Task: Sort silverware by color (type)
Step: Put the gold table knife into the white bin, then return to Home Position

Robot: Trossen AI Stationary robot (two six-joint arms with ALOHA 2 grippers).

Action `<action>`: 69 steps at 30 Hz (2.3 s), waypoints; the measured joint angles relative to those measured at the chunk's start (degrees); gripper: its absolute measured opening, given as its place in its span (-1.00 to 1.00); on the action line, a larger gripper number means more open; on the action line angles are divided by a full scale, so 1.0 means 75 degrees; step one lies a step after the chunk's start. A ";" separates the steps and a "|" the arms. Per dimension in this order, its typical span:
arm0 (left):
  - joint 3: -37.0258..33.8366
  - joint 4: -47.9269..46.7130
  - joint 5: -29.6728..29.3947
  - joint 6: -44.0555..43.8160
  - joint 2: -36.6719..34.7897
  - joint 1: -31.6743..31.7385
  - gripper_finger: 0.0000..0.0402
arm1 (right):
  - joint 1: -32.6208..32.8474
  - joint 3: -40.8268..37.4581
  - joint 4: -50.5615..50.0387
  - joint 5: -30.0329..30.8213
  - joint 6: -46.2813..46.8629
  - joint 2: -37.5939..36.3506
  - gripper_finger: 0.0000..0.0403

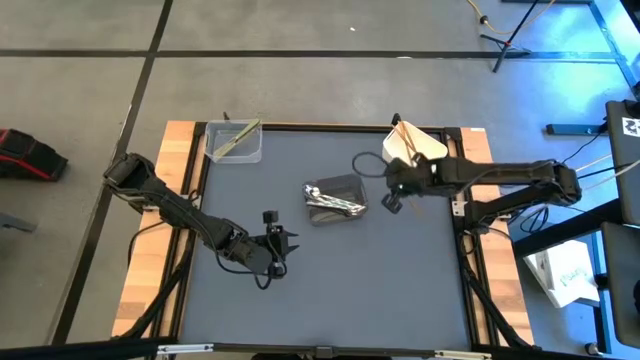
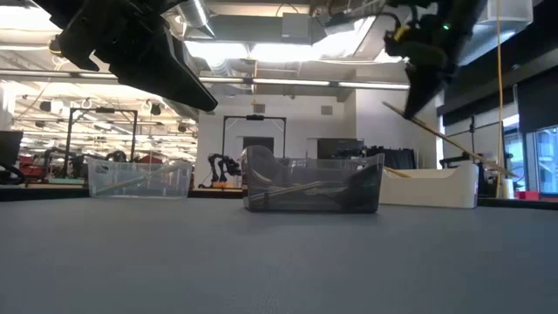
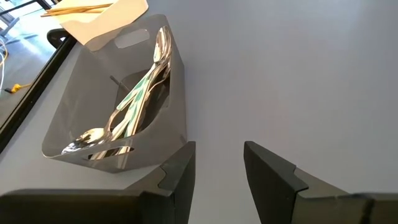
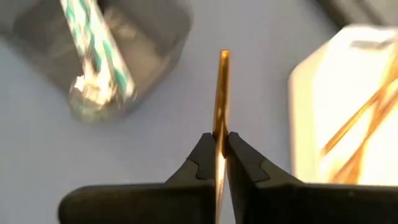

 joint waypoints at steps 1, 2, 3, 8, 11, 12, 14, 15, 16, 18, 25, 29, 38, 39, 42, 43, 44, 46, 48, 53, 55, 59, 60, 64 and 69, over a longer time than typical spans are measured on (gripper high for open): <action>0.0000 0.0000 -0.0003 0.0000 0.0000 0.0000 -0.35 | -0.0117 0.0130 0.0025 0.0124 -0.0186 0.0000 -0.97; 0.0000 0.0003 0.0000 0.0000 0.0000 0.0000 -0.35 | -0.0251 0.0253 0.0042 0.0190 -0.0356 0.0000 -0.96; 0.0000 0.0001 0.0000 0.0000 0.0000 0.0000 -0.35 | -0.0402 0.0371 0.0047 0.0275 -0.0528 0.0000 -0.96; 0.0000 0.0000 -0.0003 -0.0065 0.0000 0.0003 -0.35 | -0.1338 0.0625 0.0549 0.0789 -0.1552 -0.0003 -0.96; 0.0000 0.0000 -0.0003 -0.0139 0.0000 0.0014 -0.35 | -0.2012 0.0625 0.1144 0.0823 -0.2284 -0.0003 -0.96; 0.0000 0.0000 -0.0003 -0.0140 0.0000 0.0014 -0.35 | -0.2224 0.0625 0.1336 0.0820 -0.2517 -0.0003 -0.96; 0.0000 0.0001 -0.0003 -0.0140 0.0000 0.0014 -0.35 | -0.2627 0.0625 0.1753 0.0808 -0.2927 0.0012 -0.96; 0.0000 0.0002 -0.0002 -0.0140 0.0000 0.0014 -0.35 | -0.2818 0.0628 0.1926 0.0761 -0.3112 0.0017 -0.96; 0.0000 0.0000 -0.0003 -0.0140 0.0000 0.0014 -0.35 | -0.3024 0.0628 0.2049 0.0700 -0.3282 0.0020 -0.96; 0.0000 0.0000 -0.0003 -0.0140 0.0000 0.0017 -0.35 | -0.3396 0.0628 0.2216 0.0578 -0.3517 0.0023 -0.96; 0.0000 0.0001 -0.0055 -0.0182 0.0000 0.0023 -0.35 | -0.4440 0.0637 0.2165 -0.0029 -0.3545 0.0626 -0.96; 0.0000 0.0001 -0.0055 -0.0206 0.0000 0.0023 -0.35 | -0.4793 0.0634 0.2139 -0.0051 -0.3258 0.1161 -0.96; 0.0000 0.0001 -0.0057 -0.0221 0.0000 0.0023 -0.35 | -0.5400 0.0625 0.1768 0.0010 -0.2312 0.2196 -0.96; 0.0000 0.0000 -0.0056 -0.0221 0.0000 0.0023 -0.35 | -0.5425 0.0625 0.1749 0.0070 -0.2266 0.2279 -0.96; 0.0000 0.0001 -0.0058 -0.0216 0.0000 0.0023 -0.35 | -0.5455 0.0625 0.1735 0.0152 -0.2351 0.2438 -0.90; 0.0000 0.0002 -0.0058 -0.0216 0.0000 0.0023 -0.35 | -0.5455 0.0625 0.1728 0.0152 -0.2447 0.2451 -0.85; 0.0000 0.0002 -0.0057 -0.0212 0.0000 0.0023 -0.35 | -0.5455 0.0625 0.1728 0.0155 -0.2490 0.2451 -0.78; 0.0009 -0.0009 -0.0051 -0.0139 0.0000 0.0024 -0.35 | -0.5435 0.0728 0.1594 0.0247 -0.2600 0.2432 -0.64; 0.0132 -0.0207 -0.0054 0.0231 -0.0070 0.0053 -0.35 | -0.5432 0.1065 0.1137 0.0399 -0.2623 0.2365 -0.50; 0.0483 -0.1067 0.0190 0.1174 -0.1163 0.0415 -0.35 | -0.5092 0.1770 0.0483 0.0326 -0.2620 0.1747 -0.29; 0.0439 -0.1242 0.0566 0.1405 -0.1746 0.0731 -0.35 | -0.4694 0.1655 0.0881 0.0109 -0.2776 0.1278 -0.27; 0.0038 -0.1100 0.1966 0.1823 -0.2920 0.1611 -0.35 | -0.3668 0.0930 0.2161 -0.0493 -0.3355 0.0405 -0.27; -0.0148 -0.0977 0.2361 0.1878 -0.3170 0.1898 -0.35 | -0.3481 0.0679 0.2438 -0.0694 -0.3519 0.0204 -0.28; -0.1069 -0.0325 0.3613 0.2044 -0.4044 0.3011 -0.37 | -0.2893 -0.0392 0.3471 -0.1695 -0.3925 -0.0512 -0.35; -0.2487 0.0922 0.4720 0.1960 -0.5027 0.4040 -0.49 | -0.2844 -0.1951 0.4925 -0.2867 -0.4113 -0.1382 -0.54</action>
